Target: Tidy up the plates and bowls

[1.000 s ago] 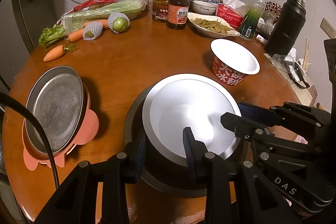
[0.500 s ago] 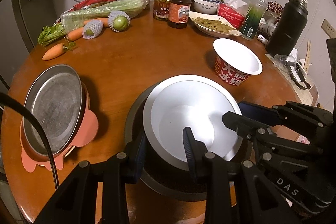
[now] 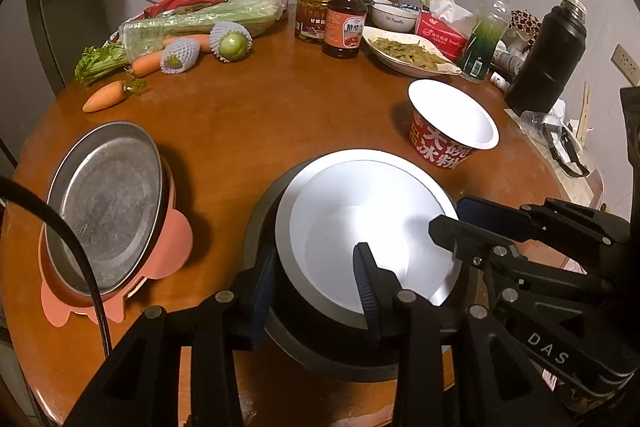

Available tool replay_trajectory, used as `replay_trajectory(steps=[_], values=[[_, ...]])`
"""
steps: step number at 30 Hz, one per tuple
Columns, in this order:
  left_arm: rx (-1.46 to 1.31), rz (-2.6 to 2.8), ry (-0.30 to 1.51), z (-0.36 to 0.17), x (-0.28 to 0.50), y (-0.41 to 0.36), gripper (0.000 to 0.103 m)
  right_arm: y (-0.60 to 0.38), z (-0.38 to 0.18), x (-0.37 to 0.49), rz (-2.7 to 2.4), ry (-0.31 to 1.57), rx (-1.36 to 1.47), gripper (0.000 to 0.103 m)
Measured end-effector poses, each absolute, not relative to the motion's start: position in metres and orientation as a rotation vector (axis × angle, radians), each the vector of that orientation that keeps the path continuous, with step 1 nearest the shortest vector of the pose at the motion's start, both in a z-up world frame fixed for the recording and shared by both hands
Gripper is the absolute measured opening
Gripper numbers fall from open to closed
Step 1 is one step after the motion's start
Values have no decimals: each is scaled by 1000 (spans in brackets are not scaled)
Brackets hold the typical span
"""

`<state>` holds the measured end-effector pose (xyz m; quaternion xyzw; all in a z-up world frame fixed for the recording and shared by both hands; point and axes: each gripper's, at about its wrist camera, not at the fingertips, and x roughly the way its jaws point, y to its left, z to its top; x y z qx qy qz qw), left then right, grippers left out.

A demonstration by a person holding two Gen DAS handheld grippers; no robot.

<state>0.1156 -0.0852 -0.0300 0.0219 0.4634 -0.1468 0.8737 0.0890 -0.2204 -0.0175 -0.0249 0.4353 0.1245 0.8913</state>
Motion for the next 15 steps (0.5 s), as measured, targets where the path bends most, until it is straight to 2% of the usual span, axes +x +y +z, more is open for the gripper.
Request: replay_trajectory(steps=[2,6,15], values=[[38,-305,961,-28,115,-84,40,-222,-17,89,257,904,-47,29],[19,-302,947,-25,115,-81,49,-222,-16,90,255,901,-40,32],[5,-274,922,-20,115,-73,53,-221,-14,91,251,893,-38,34]])
